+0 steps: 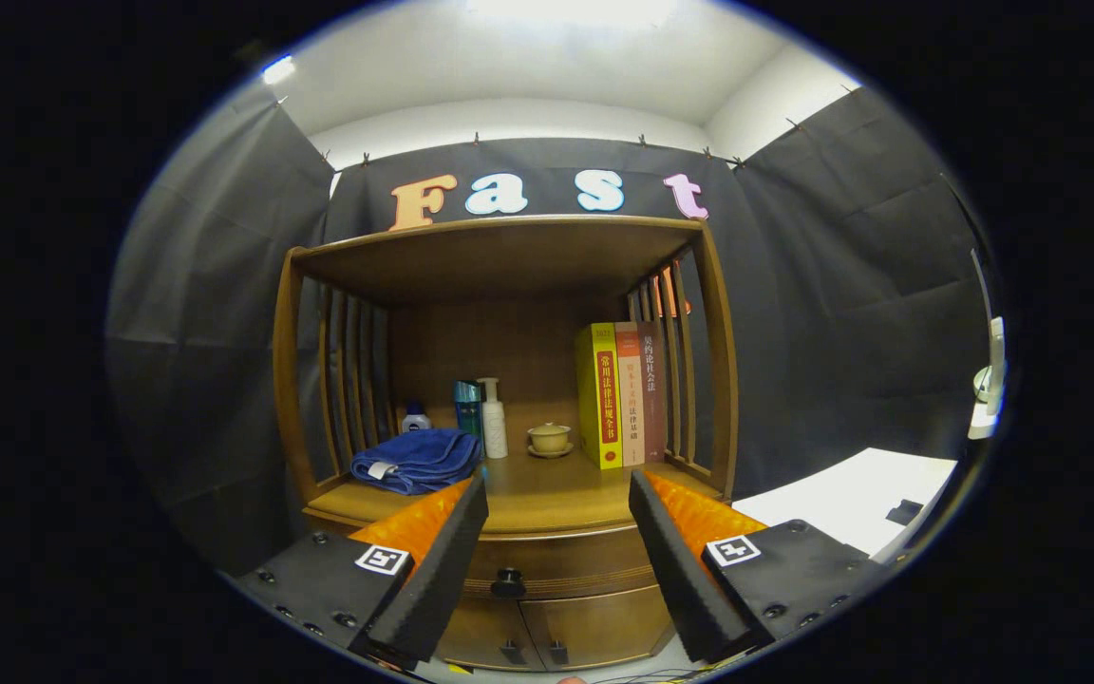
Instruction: Pull open the drawer, take out the items inside it, and place them on the countertop above the cabinet.
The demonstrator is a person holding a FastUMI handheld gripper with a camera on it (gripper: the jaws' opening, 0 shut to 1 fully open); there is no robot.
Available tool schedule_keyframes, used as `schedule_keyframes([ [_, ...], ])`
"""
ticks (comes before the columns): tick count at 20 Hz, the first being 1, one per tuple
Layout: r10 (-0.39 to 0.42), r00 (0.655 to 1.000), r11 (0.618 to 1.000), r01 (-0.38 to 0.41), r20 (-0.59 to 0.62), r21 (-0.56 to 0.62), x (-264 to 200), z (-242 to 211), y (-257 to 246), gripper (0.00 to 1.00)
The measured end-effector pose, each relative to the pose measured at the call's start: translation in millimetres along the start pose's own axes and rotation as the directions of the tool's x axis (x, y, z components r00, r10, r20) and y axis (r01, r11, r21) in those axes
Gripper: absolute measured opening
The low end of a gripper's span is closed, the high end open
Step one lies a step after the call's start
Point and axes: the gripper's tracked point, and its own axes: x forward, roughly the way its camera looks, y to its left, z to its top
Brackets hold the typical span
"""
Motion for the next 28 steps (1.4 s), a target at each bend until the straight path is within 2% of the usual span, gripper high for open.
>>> schedule_keyframes([
  [11,0.005,0.999,0.999,-0.006,-0.032,-0.037,10.2,-15.5,8.2,0.98],
  [20,0.047,0.984,0.996,-0.06,-0.172,-0.072,37.6,-94.2,27.8,0.98],
  [28,0.052,0.964,0.997,-0.063,-0.262,-0.035,54.4,-150.4,32.5,0.97],
])
